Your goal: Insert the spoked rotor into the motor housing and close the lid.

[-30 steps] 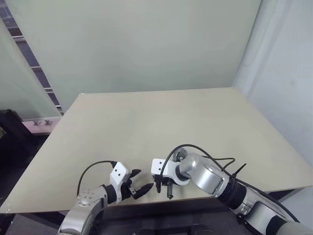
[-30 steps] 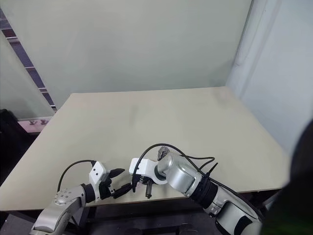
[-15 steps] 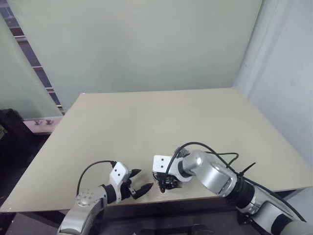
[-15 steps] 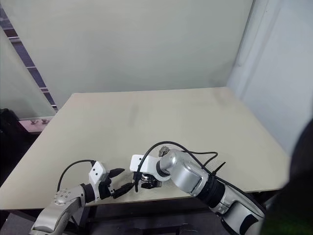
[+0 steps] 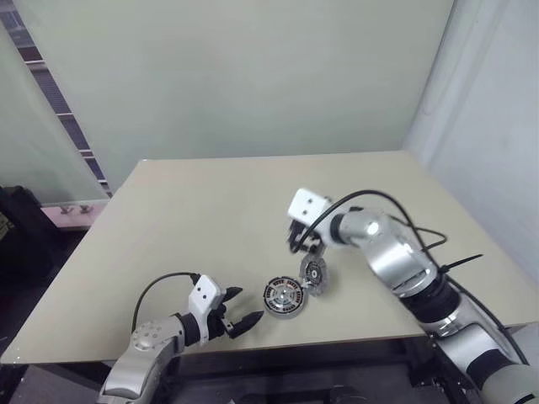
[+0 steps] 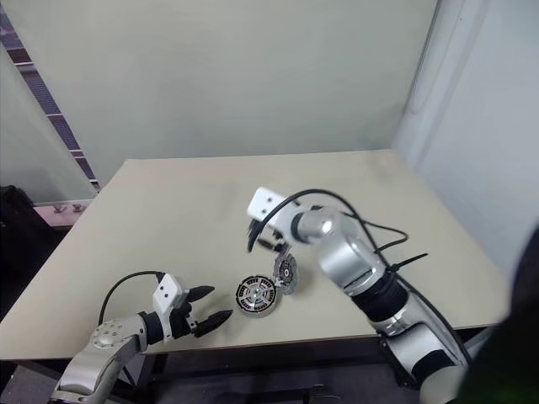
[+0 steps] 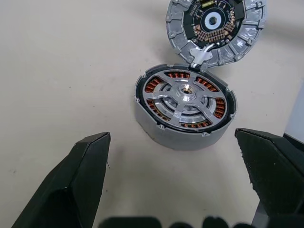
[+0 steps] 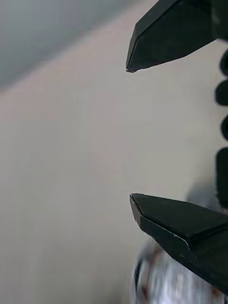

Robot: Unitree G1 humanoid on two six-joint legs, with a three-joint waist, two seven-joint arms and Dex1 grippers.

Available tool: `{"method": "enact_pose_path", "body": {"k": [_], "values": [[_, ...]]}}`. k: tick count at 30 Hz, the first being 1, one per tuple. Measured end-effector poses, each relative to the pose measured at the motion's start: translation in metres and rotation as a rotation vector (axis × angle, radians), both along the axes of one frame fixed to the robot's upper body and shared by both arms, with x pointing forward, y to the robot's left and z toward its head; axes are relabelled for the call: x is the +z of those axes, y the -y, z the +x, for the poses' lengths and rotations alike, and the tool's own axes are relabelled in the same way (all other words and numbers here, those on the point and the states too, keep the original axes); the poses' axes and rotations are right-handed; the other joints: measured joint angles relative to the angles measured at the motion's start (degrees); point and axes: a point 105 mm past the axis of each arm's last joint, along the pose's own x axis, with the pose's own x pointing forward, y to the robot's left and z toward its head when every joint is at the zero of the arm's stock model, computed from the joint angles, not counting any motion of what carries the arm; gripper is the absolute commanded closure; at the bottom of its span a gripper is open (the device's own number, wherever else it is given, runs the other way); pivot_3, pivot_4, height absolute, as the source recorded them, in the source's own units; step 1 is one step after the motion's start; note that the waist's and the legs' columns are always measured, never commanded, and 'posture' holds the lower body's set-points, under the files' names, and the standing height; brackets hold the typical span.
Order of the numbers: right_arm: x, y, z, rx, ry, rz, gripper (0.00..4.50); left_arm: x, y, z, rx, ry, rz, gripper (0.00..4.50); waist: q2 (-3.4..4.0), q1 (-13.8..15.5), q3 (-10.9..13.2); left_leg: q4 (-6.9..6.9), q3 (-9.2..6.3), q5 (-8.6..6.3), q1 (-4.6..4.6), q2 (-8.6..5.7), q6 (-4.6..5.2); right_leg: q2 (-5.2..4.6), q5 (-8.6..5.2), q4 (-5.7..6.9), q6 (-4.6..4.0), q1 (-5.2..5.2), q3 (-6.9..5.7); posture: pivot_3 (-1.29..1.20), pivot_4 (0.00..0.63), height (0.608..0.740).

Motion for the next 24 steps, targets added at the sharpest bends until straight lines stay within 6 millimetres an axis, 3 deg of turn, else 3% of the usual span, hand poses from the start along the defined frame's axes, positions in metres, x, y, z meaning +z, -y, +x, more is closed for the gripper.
{"method": "enact_pose_path", "body": {"k": [2, 8, 12, 13, 18, 24], "values": [[-0.001, 0.025, 0.011, -0.081, 0.019, -0.044, 0.00, 0.001, -0.001, 0.001, 0.002, 0.002, -0.003, 0.57, 0.00, -0.03, 0.00, -0.02, 0.06, 0.00, -0.05, -0.01, 0.01, -0.01, 0.00, 0.01, 0.00, 0.01, 0.06, 0.00, 0.000, 0.740], [-0.013, 0.079, 0.022, -0.218, 0.026, -0.175, 0.00, 0.007, -0.004, 0.003, 0.017, 0.005, -0.026, 2.74, -0.01, -0.03, 0.01, -0.08, 0.05, 0.00, -0.05, 0.01, 0.02, 0.01, 0.01, 0.03, -0.01, -0.02, 0.05, 0.00, 0.000, 0.740], [-0.044, 0.096, 0.013, -0.238, -0.064, -0.233, 0.00, 0.012, -0.006, 0.006, 0.030, 0.019, -0.047, 4.24, -0.03, -0.05, 0.02, -0.04, 0.08, 0.00, -0.05, 0.00, 0.02, 0.00, 0.00, 0.02, -0.01, 0.00, 0.08, 0.00, 0.000, 0.740], [-0.056, 0.096, 0.008, -0.232, -0.101, -0.239, 0.00, 0.014, -0.006, 0.009, 0.037, 0.027, -0.056, 4.44, -0.04, -0.05, 0.03, -0.04, 0.09, 0.01, -0.05, 0.01, 0.03, 0.01, 0.00, 0.02, -0.01, 0.00, 0.08, 0.00, 0.000, 0.740], [-0.085, 0.079, -0.007, -0.189, -0.195, -0.199, 0.00, 0.022, -0.010, 0.014, 0.060, 0.053, -0.068, 4.44, -0.06, -0.05, 0.04, 0.01, 0.10, 0.01, 0.00, 0.04, 0.03, 0.03, 0.01, 0.04, -0.01, 0.04, 0.09, 0.00, 0.000, 0.740], [-0.099, 0.023, -0.026, -0.092, -0.287, -0.016, 0.00, 0.023, -0.009, 0.015, 0.065, 0.055, -0.074, 4.44, -0.07, -0.03, 0.04, 0.02, 0.07, 0.01, 0.00, 0.05, 0.03, 0.06, 0.01, 0.05, -0.01, 0.07, 0.08, 0.00, 0.000, 0.740]]}}
